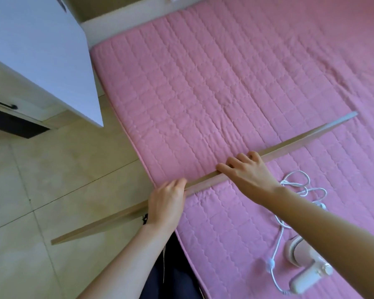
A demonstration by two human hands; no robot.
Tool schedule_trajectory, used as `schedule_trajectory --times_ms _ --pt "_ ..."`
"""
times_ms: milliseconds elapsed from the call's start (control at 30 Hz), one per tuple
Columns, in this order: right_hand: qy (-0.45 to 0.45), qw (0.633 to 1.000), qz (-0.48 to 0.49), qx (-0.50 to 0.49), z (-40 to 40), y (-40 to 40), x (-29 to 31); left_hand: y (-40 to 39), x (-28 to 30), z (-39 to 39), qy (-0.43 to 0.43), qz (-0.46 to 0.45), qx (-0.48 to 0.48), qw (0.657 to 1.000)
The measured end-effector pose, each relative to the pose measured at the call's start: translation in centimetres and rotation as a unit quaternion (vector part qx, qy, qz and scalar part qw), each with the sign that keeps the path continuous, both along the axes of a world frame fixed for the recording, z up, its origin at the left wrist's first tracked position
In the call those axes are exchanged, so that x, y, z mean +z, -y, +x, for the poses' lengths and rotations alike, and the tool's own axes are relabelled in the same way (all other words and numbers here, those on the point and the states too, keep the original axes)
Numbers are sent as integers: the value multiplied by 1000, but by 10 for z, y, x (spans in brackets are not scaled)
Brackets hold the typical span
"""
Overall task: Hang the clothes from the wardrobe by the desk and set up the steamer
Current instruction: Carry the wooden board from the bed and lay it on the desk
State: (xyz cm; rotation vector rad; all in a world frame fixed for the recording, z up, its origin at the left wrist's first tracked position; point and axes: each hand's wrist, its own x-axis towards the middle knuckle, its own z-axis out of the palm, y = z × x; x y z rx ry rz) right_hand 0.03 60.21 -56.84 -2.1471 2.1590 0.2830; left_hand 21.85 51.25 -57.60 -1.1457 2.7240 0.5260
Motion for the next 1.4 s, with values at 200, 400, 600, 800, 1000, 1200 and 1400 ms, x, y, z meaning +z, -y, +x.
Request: schedule_trajectory --times_ms 200,400,600,800,1000,1200,1400 --pt "4 999 -17 30 7 -11 18 -7 23 15 4 -31 -23 999" --pt "49 998 -32 17 44 -5 66 0 65 61 -45 -98 -30 994" --pt "81 994 -64 42 87 14 132 9 126 106 -77 -164 16 983" --pt "86 987 -114 79 129 33 194 5 193 150 -90 -199 83 972" --pt "115 979 -122 112 167 51 232 6 237 197 -158 -208 135 956" --pt "191 958 -140 165 213 71 254 -4 263 246 -148 -223 197 943" --pt "205 938 -170 222 271 94 265 -17 279 302 -126 -211 272 930"
